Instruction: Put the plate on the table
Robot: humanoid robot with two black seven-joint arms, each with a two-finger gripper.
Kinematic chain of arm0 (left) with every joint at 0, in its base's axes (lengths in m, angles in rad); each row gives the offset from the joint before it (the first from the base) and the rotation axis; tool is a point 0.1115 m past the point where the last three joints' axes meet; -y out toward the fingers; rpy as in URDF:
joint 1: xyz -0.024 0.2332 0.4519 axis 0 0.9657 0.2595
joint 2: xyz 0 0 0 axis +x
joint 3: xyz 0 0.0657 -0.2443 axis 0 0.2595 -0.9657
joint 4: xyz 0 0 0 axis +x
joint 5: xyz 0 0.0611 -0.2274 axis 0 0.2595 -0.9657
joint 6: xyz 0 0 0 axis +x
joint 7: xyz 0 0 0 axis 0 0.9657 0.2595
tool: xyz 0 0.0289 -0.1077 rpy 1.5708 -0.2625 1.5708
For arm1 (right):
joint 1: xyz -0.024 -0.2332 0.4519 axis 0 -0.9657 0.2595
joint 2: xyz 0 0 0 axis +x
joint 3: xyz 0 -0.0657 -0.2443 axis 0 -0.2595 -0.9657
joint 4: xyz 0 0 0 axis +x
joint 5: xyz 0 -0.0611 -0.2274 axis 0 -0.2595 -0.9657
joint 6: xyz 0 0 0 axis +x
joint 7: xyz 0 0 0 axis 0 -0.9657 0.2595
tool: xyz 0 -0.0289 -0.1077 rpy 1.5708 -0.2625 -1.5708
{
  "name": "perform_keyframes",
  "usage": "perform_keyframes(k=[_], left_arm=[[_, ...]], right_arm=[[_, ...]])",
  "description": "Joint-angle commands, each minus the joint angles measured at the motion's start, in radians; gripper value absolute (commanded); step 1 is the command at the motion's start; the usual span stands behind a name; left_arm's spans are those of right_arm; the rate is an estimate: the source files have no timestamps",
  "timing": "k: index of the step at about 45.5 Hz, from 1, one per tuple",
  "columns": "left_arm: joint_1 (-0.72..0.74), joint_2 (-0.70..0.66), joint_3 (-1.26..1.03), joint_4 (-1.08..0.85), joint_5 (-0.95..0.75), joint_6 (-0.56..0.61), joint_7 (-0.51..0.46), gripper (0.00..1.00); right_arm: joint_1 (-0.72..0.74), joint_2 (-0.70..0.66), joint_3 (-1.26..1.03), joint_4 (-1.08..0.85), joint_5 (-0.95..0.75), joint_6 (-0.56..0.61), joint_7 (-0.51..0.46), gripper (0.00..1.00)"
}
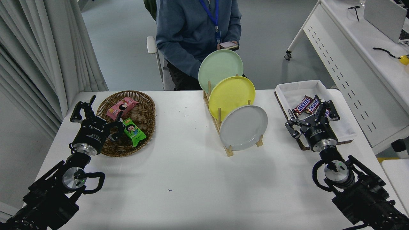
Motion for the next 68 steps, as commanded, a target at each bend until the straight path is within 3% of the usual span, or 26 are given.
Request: perform_keyframes(k=[1,34,68], left_arm=[[0.0,0.0,0.0,0.0,-0.001,0.0,0.0,1.0],[0.0,0.0,0.0,-0.001,-0.001,0.0,0.0,1.0],[0.0,0.0,-0.001,-0.001,-0.001,0.0,0.0,1.0]], right_arm=[[-0.002,0.001,0.001,0.0,0.001,-0.003,0.0,1.0],[0.001,-0.03,-0.024,0.003,0.001,0.002,-0.002,1.0],[0.042,-0.12,-0.025,-0.039,0.018,-0.067,-0.008,1.0]])
